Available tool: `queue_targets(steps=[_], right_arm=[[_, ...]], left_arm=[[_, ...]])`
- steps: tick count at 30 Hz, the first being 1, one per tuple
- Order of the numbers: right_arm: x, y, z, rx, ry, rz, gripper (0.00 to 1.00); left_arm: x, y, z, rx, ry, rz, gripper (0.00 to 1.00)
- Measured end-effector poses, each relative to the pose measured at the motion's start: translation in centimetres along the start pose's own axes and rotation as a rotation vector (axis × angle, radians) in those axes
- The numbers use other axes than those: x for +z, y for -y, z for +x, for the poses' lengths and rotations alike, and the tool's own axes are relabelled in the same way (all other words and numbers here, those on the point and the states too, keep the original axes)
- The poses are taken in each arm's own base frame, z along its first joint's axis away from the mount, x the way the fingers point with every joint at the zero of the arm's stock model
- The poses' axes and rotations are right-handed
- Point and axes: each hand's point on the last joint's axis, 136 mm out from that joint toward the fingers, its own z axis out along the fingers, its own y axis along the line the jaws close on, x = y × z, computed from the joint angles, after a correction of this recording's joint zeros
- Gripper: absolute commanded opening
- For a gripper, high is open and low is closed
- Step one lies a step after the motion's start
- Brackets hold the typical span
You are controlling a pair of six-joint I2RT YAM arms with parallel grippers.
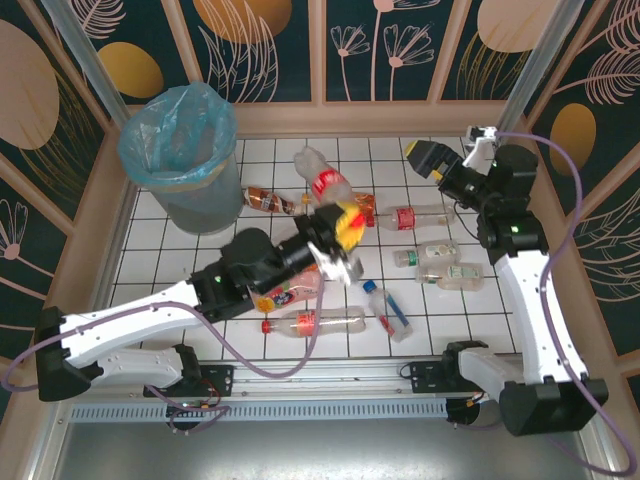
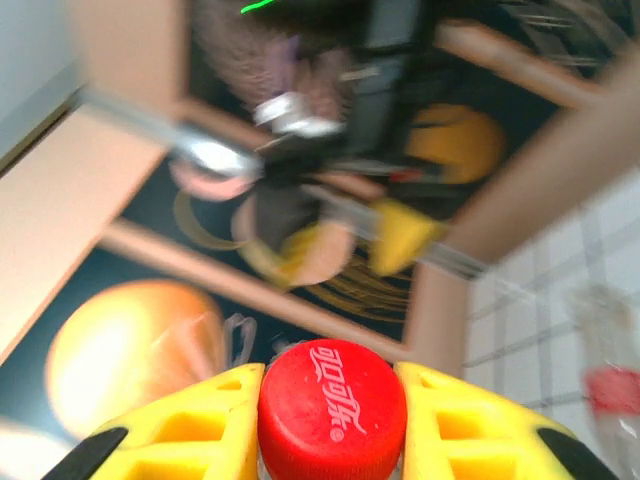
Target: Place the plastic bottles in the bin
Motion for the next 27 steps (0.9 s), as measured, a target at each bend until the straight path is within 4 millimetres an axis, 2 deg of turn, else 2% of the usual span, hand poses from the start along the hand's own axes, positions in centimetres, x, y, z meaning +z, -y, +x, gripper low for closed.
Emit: queue_targets(steps=[3,5,6,10,14,18,20,22,25,27], right_arm=[[-0.3,-0.6,-0.6,-0.010,0.031,-0.018,0.99],[0.3,0.1,-0.3,0.012,0.024,-0.015,0.99],[0.7,0.7,0.1,0.030,0.012,-0.010,0.99],[2.2,3.2,2.7,0.110,-0.062,0.026,0.99],[2.8,2.6,4.0,0.123,-0.100,0.006,0.99],[3.0,1.5,4.7,0.112,-0.119,-0.021,0.99],[3.0,1.1,5.0,0.108,-0.127,-0.032,0.99],[3.0,0.8,5.4,0.105,-0.136,-0.040,0.99],[3.1,0.8,6.1,0.107,-0.151,-0.043,0.99],[3.1,0.9,6.5,0.109,-0.159,-0.042,0.99]], left_arm=[[0.5,-9.0,-0.6,-0.236,-0.074,-0.211,0.00],[-0.1,-14.9,0.8,-0.378,-0.125,-0.355,0.00],[-0.7,-17.1,1.8,-0.423,-0.151,-0.417,0.00],[-4.2,-24.1,6.7,-0.571,-0.260,-0.644,0.00],[-8.0,-29.6,10.8,-0.670,-0.323,-0.836,0.00],[-10.9,-33.1,14.5,-0.750,-0.346,-0.959,0.00],[-11.8,-34.1,17.2,-0.798,-0.364,-0.987,0.00],[-12.4,-34.5,20.8,-0.853,-0.396,-1.006,0.00],[-12.8,-33.6,27.1,-0.940,-0.476,-1.015,0.00],[-12.3,-31.5,31.0,-1.003,-0.542,-0.988,0.00]])
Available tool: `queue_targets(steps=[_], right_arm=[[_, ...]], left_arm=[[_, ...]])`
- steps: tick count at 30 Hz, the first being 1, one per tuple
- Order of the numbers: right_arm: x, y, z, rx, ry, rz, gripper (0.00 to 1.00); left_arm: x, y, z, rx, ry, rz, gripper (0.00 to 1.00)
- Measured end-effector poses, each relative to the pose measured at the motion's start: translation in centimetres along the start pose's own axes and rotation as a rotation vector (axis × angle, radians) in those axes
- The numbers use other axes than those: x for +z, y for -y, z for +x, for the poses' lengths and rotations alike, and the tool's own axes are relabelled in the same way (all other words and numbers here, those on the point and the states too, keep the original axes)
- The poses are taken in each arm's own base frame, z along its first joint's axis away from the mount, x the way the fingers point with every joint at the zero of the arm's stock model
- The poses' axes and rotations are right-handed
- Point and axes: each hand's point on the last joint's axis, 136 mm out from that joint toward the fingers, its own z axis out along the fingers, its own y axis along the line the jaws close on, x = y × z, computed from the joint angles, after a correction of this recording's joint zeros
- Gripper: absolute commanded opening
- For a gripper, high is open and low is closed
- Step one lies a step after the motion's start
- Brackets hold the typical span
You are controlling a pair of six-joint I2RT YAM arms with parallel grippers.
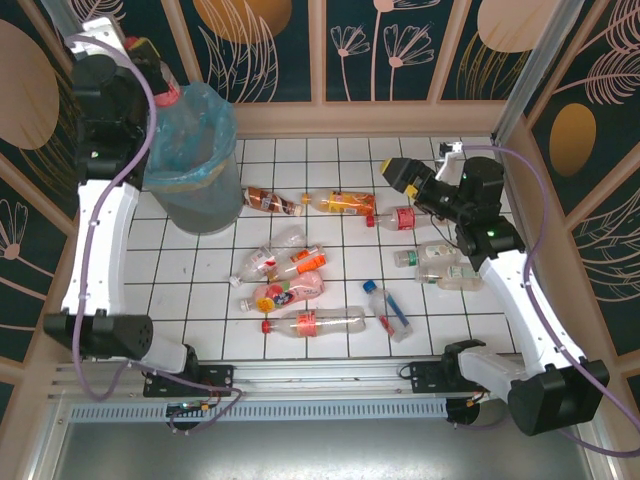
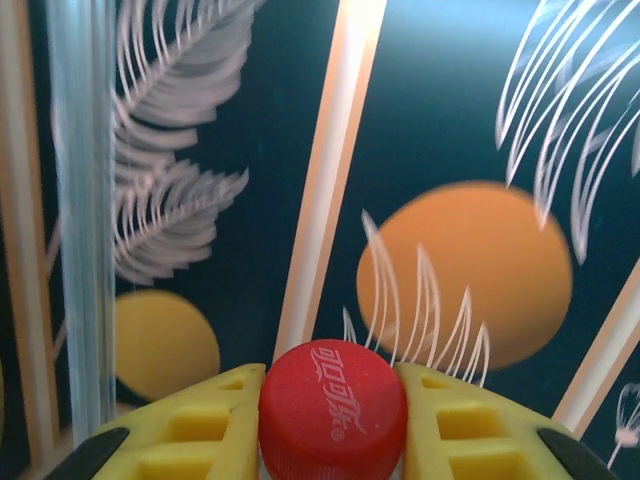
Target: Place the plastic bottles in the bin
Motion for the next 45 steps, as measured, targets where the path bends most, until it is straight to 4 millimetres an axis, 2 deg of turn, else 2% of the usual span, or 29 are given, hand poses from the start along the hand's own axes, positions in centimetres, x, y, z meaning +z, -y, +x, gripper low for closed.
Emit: queue_targets(steps=[4,7,12,15,21,22,25,26,27,33,42,45], right_arm=[[-0.2,0.6,0.7,0.007,-0.007,0.009,0.99],[-0.2,0.9,1.0,0.010,-0.011,0.014,0.99],[-0.1,1.3,1.3,0.016,-0.017,0.020,0.99],[-0.1,1.4,1.4,0.018,-0.019,0.022,0.99],[0.0,1.6,1.5,0.021,-0.024,0.026,0.99],[0.1,1.7,1.6,0.022,-0.025,0.027,0.99],[0.1,1.7,1.6,0.022,-0.025,0.026,0.99],[0.1,1.7,1.6,0.022,-0.025,0.027,0.99],[0.1,1.7,1.6,0.022,-0.025,0.027,0.99],[0.1,1.7,1.6,0.022,-0.025,0.027,0.99],[0.2,1.8,1.6,0.025,-0.029,0.030,0.99],[0.5,2.1,1.8,0.029,-0.037,0.035,0.99]], left_arm=[[2.6,-0.3,7.6,-0.025,-0.176,0.026,0.00],[3.0,-0.8,12.4,-0.026,-0.283,0.030,0.00],[2.8,-2.2,18.4,-0.012,-0.398,0.006,0.00],[2.6,-2.8,20.4,0.004,-0.433,-0.006,0.00],[2.7,-3.6,21.5,0.032,-0.430,-0.029,0.00],[2.6,-3.8,21.8,0.038,-0.433,-0.035,0.05],[2.5,-4.3,22.7,0.055,-0.447,-0.051,0.51],[2.5,-4.5,22.8,0.058,-0.447,-0.056,0.61],[2.5,-4.5,22.8,0.060,-0.447,-0.060,0.64],[2.0,-4.6,22.2,0.058,-0.426,-0.062,0.64],[0.1,-3.8,17.5,0.042,-0.310,-0.037,0.61],[-0.1,-3.7,17.1,0.036,-0.293,-0.033,0.61]])
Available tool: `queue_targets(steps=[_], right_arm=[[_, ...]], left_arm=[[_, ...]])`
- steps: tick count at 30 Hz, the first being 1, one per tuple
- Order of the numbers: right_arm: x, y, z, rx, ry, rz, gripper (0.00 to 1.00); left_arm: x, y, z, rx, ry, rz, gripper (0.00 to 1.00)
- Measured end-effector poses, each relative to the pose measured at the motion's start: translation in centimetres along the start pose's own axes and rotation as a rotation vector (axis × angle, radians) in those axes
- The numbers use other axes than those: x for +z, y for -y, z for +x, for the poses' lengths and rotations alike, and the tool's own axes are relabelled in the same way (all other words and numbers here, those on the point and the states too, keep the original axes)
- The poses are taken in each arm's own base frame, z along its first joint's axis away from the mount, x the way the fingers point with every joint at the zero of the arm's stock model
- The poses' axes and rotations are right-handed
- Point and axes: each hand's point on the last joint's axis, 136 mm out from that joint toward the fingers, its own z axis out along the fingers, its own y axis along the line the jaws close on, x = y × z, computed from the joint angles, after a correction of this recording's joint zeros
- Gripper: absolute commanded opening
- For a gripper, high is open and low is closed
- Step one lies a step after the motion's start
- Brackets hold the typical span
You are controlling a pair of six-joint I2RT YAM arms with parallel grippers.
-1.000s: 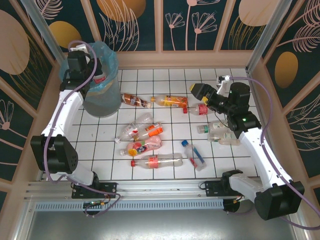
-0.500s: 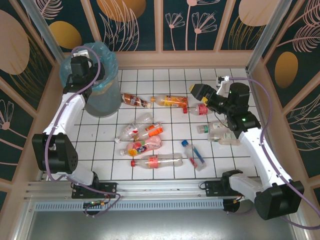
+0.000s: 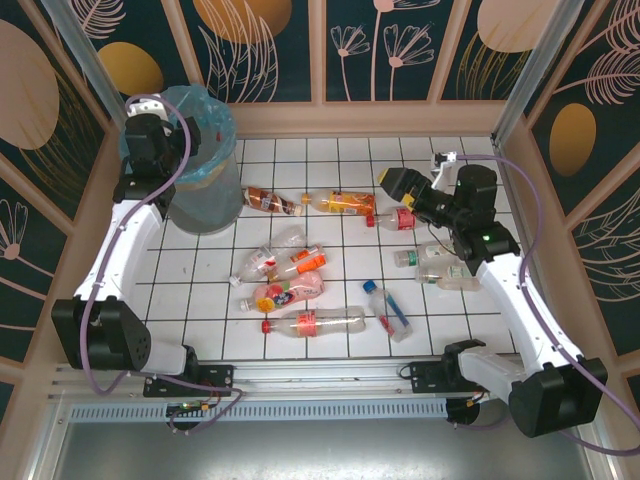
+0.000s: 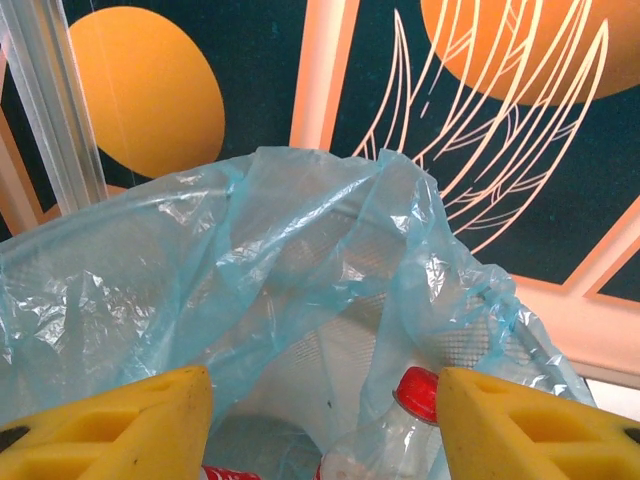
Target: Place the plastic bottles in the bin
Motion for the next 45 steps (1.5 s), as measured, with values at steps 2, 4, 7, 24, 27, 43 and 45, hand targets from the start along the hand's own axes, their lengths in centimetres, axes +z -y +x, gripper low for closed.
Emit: queue_targets(steps=[2,4,7,24,27,43,45], right_arm=[[0.1,0.1,0.1,0.002,-0.004,0.002,0.99],[0.3,0.3,0.3,0.001,-0.013,0.009,0.99],[0.8,0.9,0.8,-0.015,-0.043,0.044,0.99],[3.0,-2.6,24.2,-1.062,-0.626,-0.206,0.99],[1.2,0.0,27.9,-1.207,-0.705,-0.243,0.99],[1.7,6.6,33.5,-1.522,-0.944,-0.184,0.84],[1.7,7.0,33.7,-1.530,-0.956,-0.176,0.84]], left_arm=[[0.1,-0.1,0.3,0.000,-0.005,-0.001,0.61],[0.1,-0.1,0.5,0.001,-0.011,-0.002,0.60],[-0.4,0.0,0.1,0.000,-0.002,0.001,0.59],[-13.0,12.3,0.0,0.104,0.029,0.409,0.56],[-13.7,12.3,4.8,0.133,-0.077,0.451,0.58],[-15.7,11.0,13.0,0.148,-0.256,0.533,0.61],[-15.8,11.0,12.9,0.147,-0.253,0.533,0.61]])
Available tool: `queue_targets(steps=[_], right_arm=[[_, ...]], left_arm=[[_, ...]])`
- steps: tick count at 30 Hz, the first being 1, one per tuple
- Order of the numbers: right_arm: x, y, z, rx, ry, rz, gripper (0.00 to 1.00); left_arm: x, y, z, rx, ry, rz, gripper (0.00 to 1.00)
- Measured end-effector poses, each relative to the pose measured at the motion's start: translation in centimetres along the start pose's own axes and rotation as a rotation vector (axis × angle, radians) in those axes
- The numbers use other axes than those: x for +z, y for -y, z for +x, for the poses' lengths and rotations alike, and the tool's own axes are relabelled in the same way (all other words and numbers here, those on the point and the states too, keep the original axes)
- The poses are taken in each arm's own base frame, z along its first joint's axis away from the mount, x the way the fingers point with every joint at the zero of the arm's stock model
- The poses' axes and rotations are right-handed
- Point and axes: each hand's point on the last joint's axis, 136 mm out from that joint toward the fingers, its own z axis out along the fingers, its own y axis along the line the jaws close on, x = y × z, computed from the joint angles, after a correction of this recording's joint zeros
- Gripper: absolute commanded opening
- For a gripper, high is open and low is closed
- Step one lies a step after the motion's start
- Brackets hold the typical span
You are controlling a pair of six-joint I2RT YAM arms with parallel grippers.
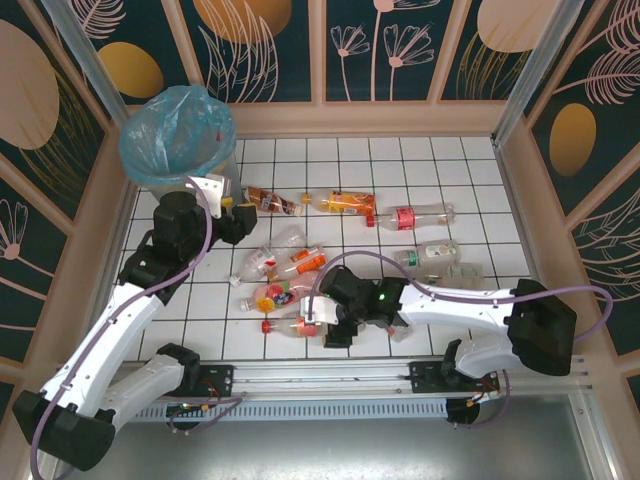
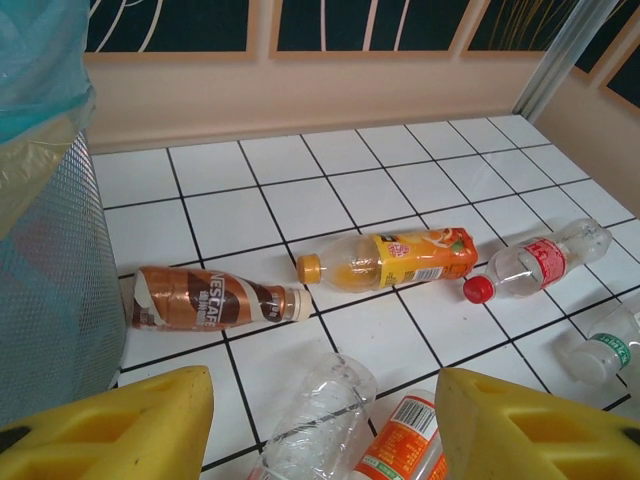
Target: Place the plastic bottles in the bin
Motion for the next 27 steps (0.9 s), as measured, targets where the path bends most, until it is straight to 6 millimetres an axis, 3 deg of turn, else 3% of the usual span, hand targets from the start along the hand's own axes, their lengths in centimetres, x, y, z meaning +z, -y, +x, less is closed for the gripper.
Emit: queue_targets(steps=[12,17,22,27], right_arm=[[3.0,-0.9,2.2,-0.024,-0.086,-0.027,0.74],[3.6,-0.9,2.6,-0.025,-0.097,-0.029,0.61],[3.3,-0.9,2.4,-0.026,-0.089,-0.025,0.52],[0.5,-0.2,-0.1,-0.036,0.022,0.022,0.49]], left_arm=[[-0.7,-0.3,-0.5,0.002,0.025,-0.021,0.63],[-0.7,-0.4,-0.6,0.002,0.029,-0.028,0.63],[-0.8,-0.3,-0.6,-0.005,0.030,-0.027,0.64],[-1.4,0.2,-1.8,-0.023,0.062,-0.008,0.67]])
